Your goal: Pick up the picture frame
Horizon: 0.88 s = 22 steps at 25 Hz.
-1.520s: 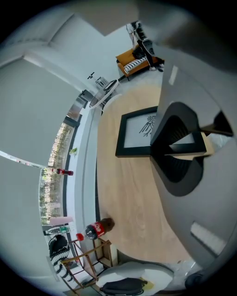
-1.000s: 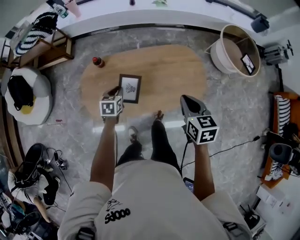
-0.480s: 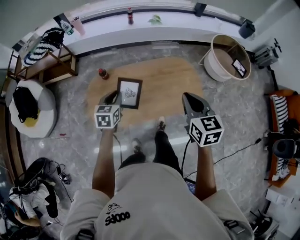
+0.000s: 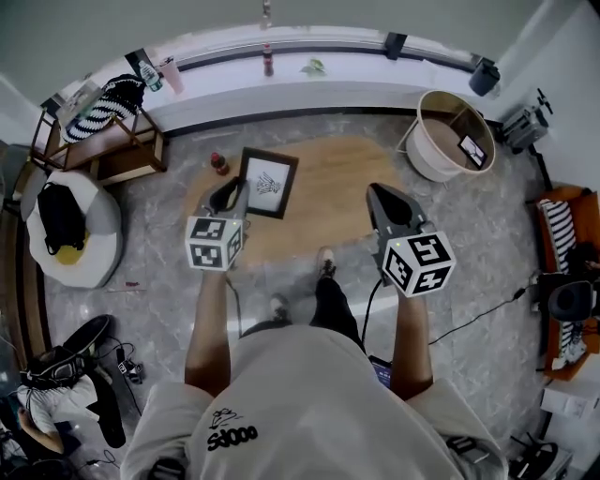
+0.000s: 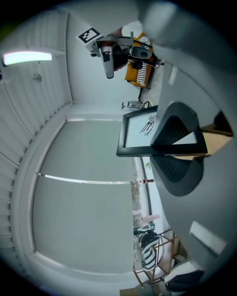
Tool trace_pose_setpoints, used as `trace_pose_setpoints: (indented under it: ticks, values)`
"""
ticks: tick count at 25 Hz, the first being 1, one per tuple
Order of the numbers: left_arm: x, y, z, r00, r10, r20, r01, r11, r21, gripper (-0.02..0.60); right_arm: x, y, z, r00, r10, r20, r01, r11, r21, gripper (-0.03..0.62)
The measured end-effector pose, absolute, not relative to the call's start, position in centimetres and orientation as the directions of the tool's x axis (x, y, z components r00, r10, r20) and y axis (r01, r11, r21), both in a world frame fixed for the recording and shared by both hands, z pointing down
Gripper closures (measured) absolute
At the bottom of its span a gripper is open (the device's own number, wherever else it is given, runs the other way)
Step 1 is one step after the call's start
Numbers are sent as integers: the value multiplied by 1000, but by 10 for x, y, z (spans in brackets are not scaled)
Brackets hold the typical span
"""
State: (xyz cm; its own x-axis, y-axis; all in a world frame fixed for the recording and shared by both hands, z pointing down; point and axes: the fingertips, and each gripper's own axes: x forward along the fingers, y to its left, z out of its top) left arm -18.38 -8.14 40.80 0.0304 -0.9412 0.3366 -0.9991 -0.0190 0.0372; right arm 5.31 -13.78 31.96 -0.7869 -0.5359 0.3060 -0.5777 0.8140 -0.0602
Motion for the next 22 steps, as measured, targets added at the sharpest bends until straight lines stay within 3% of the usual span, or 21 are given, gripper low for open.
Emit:
trace_pose_setpoints:
  ticks: [12, 22]
  values:
    - [-168, -43, 286, 38, -995, 95, -994, -47, -101, 506, 37, -102, 248, -846, -507, 162, -514, 858, 3, 590]
    - [-172, -6, 229, -11, -999, -49, -974, 22, -226, 506, 16, -76, 227, -884, -444, 145, -438, 896, 73, 591]
